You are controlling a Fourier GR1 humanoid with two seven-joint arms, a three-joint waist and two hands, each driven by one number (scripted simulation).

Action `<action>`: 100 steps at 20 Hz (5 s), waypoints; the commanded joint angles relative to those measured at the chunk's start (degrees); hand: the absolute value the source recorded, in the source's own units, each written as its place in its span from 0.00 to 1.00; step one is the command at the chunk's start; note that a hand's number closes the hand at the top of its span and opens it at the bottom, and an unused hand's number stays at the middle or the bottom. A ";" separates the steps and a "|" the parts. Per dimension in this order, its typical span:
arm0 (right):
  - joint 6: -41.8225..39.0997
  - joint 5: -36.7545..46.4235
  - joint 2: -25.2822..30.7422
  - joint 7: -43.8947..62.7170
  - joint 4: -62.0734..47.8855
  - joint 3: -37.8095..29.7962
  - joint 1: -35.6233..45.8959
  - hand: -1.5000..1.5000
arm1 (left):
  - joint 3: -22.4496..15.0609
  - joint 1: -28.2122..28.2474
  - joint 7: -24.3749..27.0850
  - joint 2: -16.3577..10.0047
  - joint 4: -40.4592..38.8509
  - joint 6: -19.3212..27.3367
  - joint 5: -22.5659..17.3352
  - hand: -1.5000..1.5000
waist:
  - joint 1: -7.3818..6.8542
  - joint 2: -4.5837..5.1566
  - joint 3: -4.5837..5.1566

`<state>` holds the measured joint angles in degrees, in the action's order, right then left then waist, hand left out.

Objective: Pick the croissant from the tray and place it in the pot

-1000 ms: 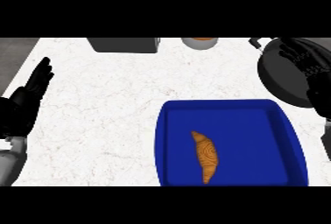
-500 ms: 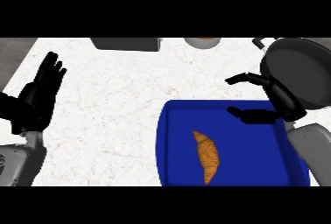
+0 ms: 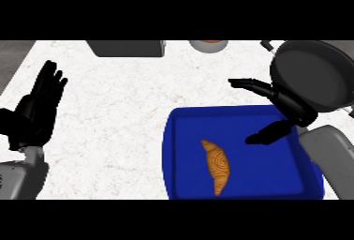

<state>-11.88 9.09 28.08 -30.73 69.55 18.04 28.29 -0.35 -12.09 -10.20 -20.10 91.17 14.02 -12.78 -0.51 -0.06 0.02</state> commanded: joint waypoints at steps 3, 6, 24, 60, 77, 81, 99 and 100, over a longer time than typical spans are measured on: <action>-11.41 5.28 5.50 12.95 6.91 7.66 3.49 0.00 | -0.41 1.72 -0.90 0.61 2.36 0.67 0.60 0.50 | 0.40 -0.54 0.12; -14.29 10.32 3.72 18.90 6.83 12.80 8.11 0.00 | -2.02 0.61 0.03 2.07 1.52 0.79 1.63 0.50 | -0.30 -0.07 0.12; -26.11 23.86 -5.83 37.66 19.77 18.55 -3.17 0.00 | 1.40 1.16 -1.61 4.45 2.90 -0.62 3.68 0.50 | 0.47 0.06 -0.02; -13.31 54.21 -14.80 18.83 1.20 18.20 -8.33 1.00 | 8.05 3.66 1.94 6.86 0.86 -9.10 5.14 0.50 | 0.39 0.08 -0.01; -6.49 41.04 7.70 3.10 34.61 1.72 -40.28 1.00 | 8.02 -0.55 -0.21 7.56 -1.69 -6.90 8.46 0.50 | 1.80 -0.01 0.01; -5.34 28.92 1.68 3.60 37.78 -7.56 -40.79 1.00 | 9.23 1.54 -3.50 5.81 4.54 -7.62 6.72 0.50 | 1.89 -0.27 -0.03; -10.56 -1.50 5.51 18.47 32.55 -44.04 -23.38 1.00 | 8.43 -2.59 -1.67 7.70 -1.07 -6.84 8.63 0.50 | 0.61 0.15 -0.01; -10.89 -1.85 5.10 18.70 31.24 -43.74 -22.26 1.00 | 6.99 -1.44 -1.92 9.23 -0.19 -6.46 9.04 0.50 | 0.51 0.10 -0.01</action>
<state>-20.46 10.90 30.66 -13.02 106.84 -21.29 1.43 7.25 -12.59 -12.86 -11.90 92.44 7.30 -4.30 0.17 0.01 0.02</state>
